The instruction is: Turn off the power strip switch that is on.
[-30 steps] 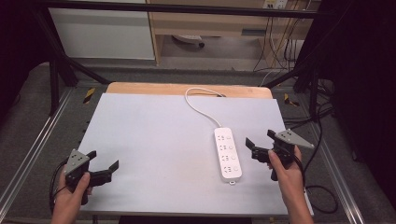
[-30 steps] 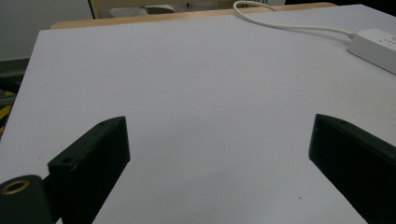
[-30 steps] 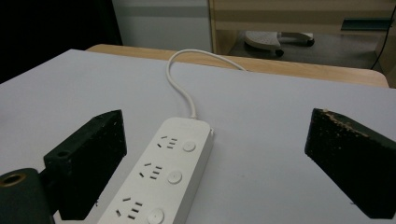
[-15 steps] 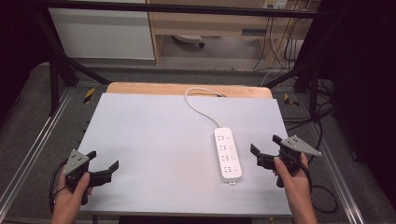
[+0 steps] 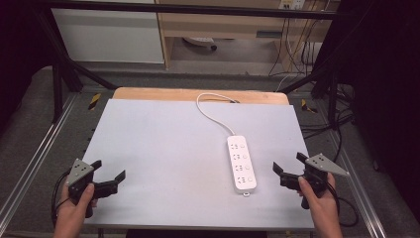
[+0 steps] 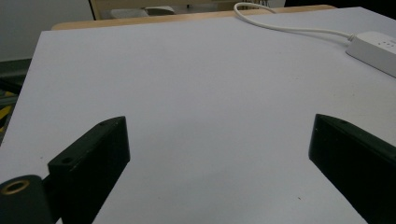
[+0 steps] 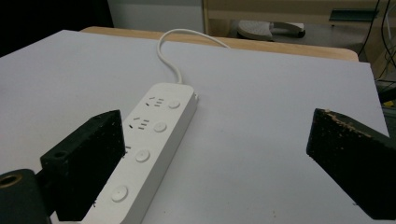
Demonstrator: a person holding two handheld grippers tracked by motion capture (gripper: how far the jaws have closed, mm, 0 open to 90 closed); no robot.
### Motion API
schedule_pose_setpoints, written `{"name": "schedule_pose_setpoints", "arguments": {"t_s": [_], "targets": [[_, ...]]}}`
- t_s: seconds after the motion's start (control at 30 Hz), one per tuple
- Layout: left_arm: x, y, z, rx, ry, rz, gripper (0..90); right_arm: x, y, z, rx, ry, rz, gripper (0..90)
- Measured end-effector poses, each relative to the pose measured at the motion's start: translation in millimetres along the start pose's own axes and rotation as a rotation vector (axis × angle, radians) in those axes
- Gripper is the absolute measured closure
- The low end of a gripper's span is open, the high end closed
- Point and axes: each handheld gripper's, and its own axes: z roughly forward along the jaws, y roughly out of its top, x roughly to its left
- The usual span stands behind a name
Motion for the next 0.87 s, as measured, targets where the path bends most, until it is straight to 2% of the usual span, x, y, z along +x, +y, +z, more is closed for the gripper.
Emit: {"name": "schedule_pose_setpoints", "arguments": {"t_s": [0.23, 0.53, 0.67, 0.77, 0.83, 0.87], "targets": [[1.0, 0.0, -0.4, -0.001, 0.001, -0.003, 5.2, -3.2, -14.7, -2.1, 0.022, -0.006, -0.007, 4.3], [0.7, 0.0, -0.1, -0.002, 0.0, -0.006, 5.1, -1.9, -34.2, 4.7, 0.075, -0.017, -0.055, 2.9], [0.6, -0.1, 0.3, 0.002, -0.003, -0.005, 5.1, -0.5, -45.0, 12.6, 0.134, -0.011, -0.077, 3.8], [-0.2, 0.0, 0.5, 0.001, -0.004, -0.006, 5.2, 1.0, -54.4, 20.4, 0.198, 0.019, -0.07, 3.8], [-0.2, 0.1, 0.6, 0.002, -0.004, -0.004, 5.1, 0.2, -57.7, 24.6, 0.232, 0.002, -0.096, 3.8], [-0.1, 0.1, 0.8, 0.003, -0.005, -0.001, 5.1, -1.6, -58.2, 27.0, 0.239, -0.01, -0.093, 3.9]]}}
